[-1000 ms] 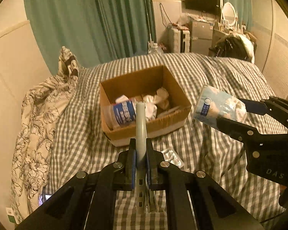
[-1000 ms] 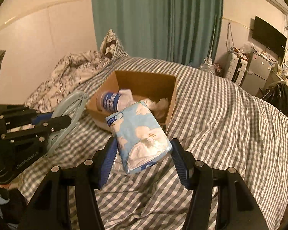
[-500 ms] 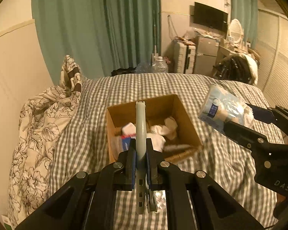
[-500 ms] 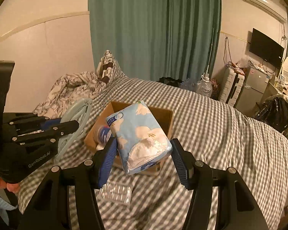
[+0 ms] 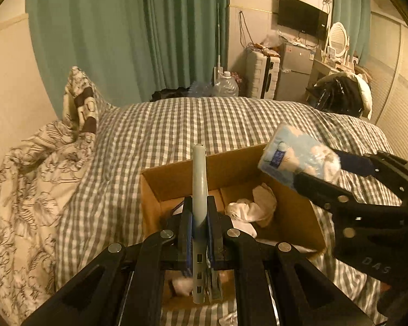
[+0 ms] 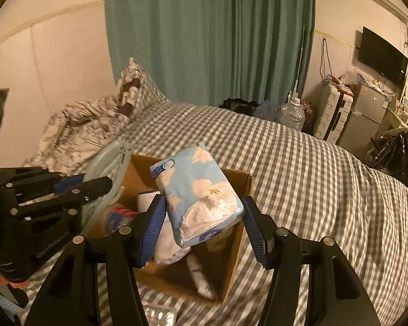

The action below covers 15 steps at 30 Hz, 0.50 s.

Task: Organize objects
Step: 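Lower the cable and tissue pack into the box and open both tools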

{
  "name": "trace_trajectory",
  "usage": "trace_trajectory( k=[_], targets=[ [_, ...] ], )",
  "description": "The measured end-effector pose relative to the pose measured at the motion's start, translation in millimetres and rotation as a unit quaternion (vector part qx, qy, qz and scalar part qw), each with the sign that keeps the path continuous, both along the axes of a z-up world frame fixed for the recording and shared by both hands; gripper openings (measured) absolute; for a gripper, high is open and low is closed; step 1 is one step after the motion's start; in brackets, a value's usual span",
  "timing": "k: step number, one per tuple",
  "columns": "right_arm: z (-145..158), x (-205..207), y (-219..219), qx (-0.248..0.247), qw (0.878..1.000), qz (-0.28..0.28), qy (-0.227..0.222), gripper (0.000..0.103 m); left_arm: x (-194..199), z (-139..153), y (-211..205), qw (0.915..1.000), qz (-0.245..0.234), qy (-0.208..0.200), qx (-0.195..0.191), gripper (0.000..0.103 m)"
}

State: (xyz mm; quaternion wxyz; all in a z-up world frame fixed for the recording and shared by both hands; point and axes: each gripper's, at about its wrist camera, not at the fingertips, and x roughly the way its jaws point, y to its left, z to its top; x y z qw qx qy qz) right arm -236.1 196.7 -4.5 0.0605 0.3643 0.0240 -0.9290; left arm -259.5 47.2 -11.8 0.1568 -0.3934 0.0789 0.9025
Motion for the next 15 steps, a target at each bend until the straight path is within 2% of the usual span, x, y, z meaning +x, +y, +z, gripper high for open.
trace_trajectory(
  k=[6, 11, 13, 14, 15],
  targets=[
    [-28, -26, 2, -0.001, 1.0, -0.002, -0.018, 0.057, -18, -25, 4, 0.9999, -0.008, -0.014, -0.003, 0.008],
    [-35, -29, 4, 0.005, 1.0, -0.01, -0.021, 0.064, -17, -29, 6, 0.9998, -0.019, -0.011, -0.002, 0.012],
    [-31, -26, 7, 0.004, 1.0, -0.016, -0.015, 0.073, -14, -26, 8, 0.9998, -0.018, -0.01, -0.006, 0.02],
    [-28, -24, 9, 0.004, 1.0, -0.019, -0.014, 0.074, -12, -24, 7, 0.9998, -0.015, -0.008, -0.009, 0.036],
    [-25, -20, 10, 0.004, 1.0, -0.021, -0.011, 0.075, -9, -21, 6, 0.9999, -0.012, -0.005, -0.011, 0.059]
  ],
)
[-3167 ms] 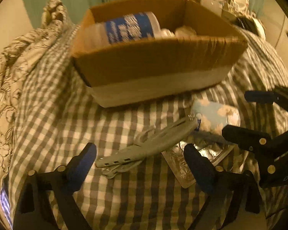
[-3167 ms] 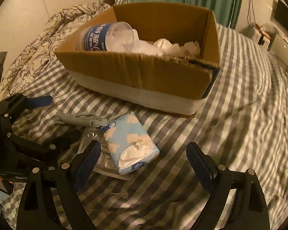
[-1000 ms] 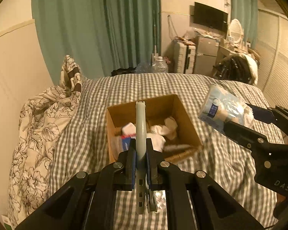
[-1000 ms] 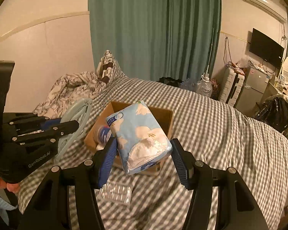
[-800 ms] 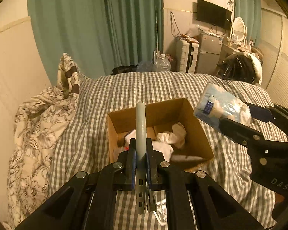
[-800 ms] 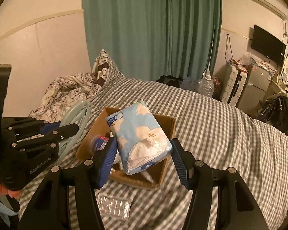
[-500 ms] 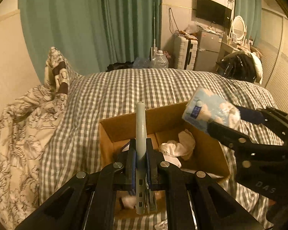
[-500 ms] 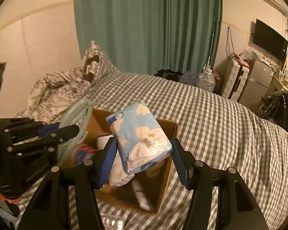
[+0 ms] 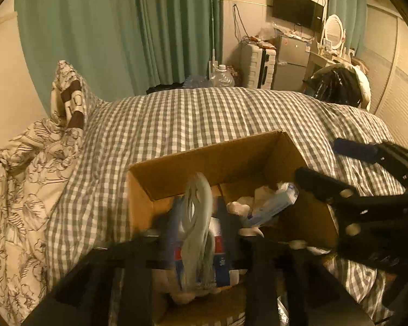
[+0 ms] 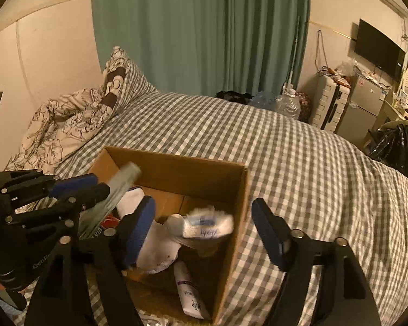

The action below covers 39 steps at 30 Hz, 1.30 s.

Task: Organize objects
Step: 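Lower the cable and tissue pack into the box and open both tools, then move the left tool to the foil blister pack and grasp it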

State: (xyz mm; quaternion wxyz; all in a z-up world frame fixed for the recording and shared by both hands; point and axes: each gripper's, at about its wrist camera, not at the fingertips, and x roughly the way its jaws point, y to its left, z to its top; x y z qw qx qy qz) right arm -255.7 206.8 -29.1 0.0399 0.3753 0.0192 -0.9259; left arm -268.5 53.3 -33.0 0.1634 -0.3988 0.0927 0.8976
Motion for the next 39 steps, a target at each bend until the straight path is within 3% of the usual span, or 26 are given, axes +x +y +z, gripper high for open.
trace_trajectory(
  k=[2, 5, 9, 15, 21, 28, 32, 39],
  targets=[
    [11, 10, 2, 0.001, 1.0, -0.003, 0.007, 0.078, 10, 10, -5, 0.9998, 0.014, 0.017, 0.004, 0.078],
    [30, 30, 7, 0.008, 1.0, -0.007, 0.021, 0.081, 24, 25, -12, 0.9994, 0.022, 0.022, 0.018, 0.08],
    [57, 60, 11, 0.02, 0.999, -0.016, 0.023, 0.086, 50, 47, -22, 0.9985, 0.033, 0.038, 0.02, 0.093],
    [88, 108, 17, 0.003, 0.999, -0.031, 0.021, 0.091, 105, 82, -36, 0.9961, 0.033, 0.073, 0.038, 0.103],
    [105, 157, 17, 0.019, 0.998, -0.035, 0.041, 0.094, 149, 94, -39, 0.994, 0.037, 0.094, 0.043, 0.103],
    [86, 195, 27, 0.023, 0.998, -0.043, 0.035, 0.095, 177, 60, -22, 0.9967, 0.008, 0.077, 0.023, 0.103],
    [56, 196, 30, 0.021, 0.999, -0.049, 0.007, 0.095, 180, 26, -8, 0.9971, -0.007, 0.073, -0.021, 0.103],
    [-14, 186, 26, 0.026, 0.997, -0.053, -0.041, 0.095, 168, -40, 2, 0.9988, -0.014, 0.018, -0.044, 0.103]
  ],
)
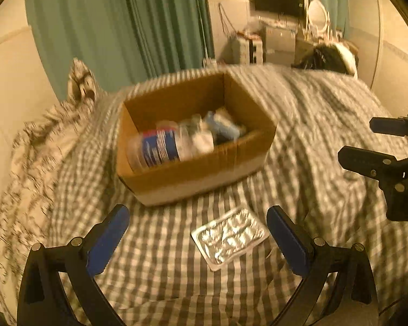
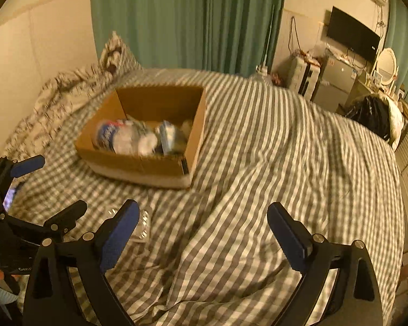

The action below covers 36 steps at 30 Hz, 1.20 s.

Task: Organize objects
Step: 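Move the left tool to the foil blister pack and grasp it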

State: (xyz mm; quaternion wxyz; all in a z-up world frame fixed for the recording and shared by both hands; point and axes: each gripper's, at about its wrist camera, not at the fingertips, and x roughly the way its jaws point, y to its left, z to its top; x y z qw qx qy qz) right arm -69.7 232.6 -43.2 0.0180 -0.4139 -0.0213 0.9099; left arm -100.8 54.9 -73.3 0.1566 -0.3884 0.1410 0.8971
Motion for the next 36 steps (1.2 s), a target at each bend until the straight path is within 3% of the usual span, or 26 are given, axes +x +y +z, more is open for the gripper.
trace_trajectory(
  k=[6, 13, 16, 20, 32, 36],
  targets=[
    [-55, -13, 5, -0.011, 0.999, -0.003, -0.044, 0.095, -16, -56, -3, 0.9975, 0.007, -0.069, 0.01, 0.103],
    [-89, -28, 18, -0.034, 0.995, -0.035, -0.082, 0.095, -26, -99, 8, 0.9898, 0.0, -0.139, -0.03, 0.103],
    [-95, -31, 18, -0.045, 0.994, -0.042, -0.086, 0.095, -23, -117, 19, 0.986, -0.01, -0.153, -0.066, 0.103],
    [-98, -33, 18, -0.047, 0.994, -0.044, -0.086, 0.095, -18, -125, 28, 0.9847, -0.017, -0.145, -0.095, 0.103],
    [-108, -39, 19, -0.049, 0.992, -0.049, -0.103, 0.095, -22, -111, 38, 0.9912, -0.045, -0.102, -0.071, 0.103],
    [-110, -39, 21, -0.052, 0.992, -0.052, -0.105, 0.095, -29, -114, 41, 0.9907, -0.065, -0.11, -0.046, 0.103]
  ],
)
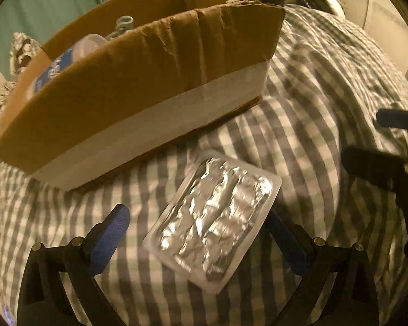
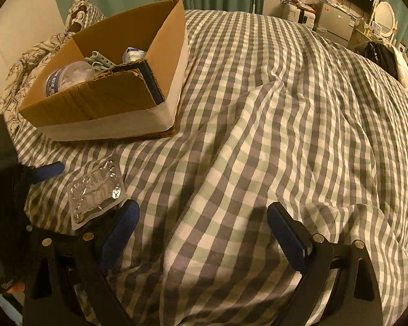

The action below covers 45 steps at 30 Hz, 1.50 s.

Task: Organize objects
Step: 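Move the left tool to the foil blister pack and grasp it, then carry the blister pack over the box and open the left tool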

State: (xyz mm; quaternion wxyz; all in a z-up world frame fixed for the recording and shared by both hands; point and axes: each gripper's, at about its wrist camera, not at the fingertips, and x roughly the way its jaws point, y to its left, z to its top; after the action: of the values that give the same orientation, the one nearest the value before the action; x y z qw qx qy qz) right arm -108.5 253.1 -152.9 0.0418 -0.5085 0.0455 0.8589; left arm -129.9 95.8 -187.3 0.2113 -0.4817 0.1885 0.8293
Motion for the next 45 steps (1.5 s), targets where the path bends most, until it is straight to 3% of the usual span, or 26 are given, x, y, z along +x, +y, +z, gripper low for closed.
trace_trajectory(
  k=[1, 5, 8, 18, 23, 28, 37, 45],
  targets=[
    [-1, 0, 0, 0.0, 1.0, -0.001, -0.001, 0.095, -2, -1, -1, 1.0, 0.0, -0.004, 0.009, 0.102],
    [-1, 1, -1, 0.002, 1.0, 0.0, 0.0, 0.095, -5, 0, -11, 0.9972, -0.002, -0.043, 0.062, 0.082],
    [0, 1, -1, 0.0, 1.0, -0.001, 0.001, 0.095, -6, 3, -21, 0.9958, 0.001, -0.048, 0.078, 0.077],
    [14, 10, -8, 0.011, 1.0, 0.002, 0.024, 0.095, 1, 33, -34, 0.9957, 0.036, -0.038, 0.077, 0.074],
    [32, 21, -30, 0.052, 0.997, 0.024, 0.056, 0.095, 17, 51, -43, 0.9943, 0.07, -0.038, 0.07, 0.074],
    [51, 34, -49, 0.056, 0.994, 0.044, 0.083, 0.095, 30, 70, -57, 0.992, 0.102, -0.029, 0.069, 0.074],
    [74, 57, -62, 0.046, 0.991, 0.057, 0.111, 0.095, 49, 111, -69, 0.9865, 0.146, 0.021, 0.072, 0.074],
    [105, 71, -62, 0.044, 0.986, 0.07, 0.144, 0.095, 54, 147, -62, 0.9838, 0.148, 0.058, 0.084, 0.074]
  ],
)
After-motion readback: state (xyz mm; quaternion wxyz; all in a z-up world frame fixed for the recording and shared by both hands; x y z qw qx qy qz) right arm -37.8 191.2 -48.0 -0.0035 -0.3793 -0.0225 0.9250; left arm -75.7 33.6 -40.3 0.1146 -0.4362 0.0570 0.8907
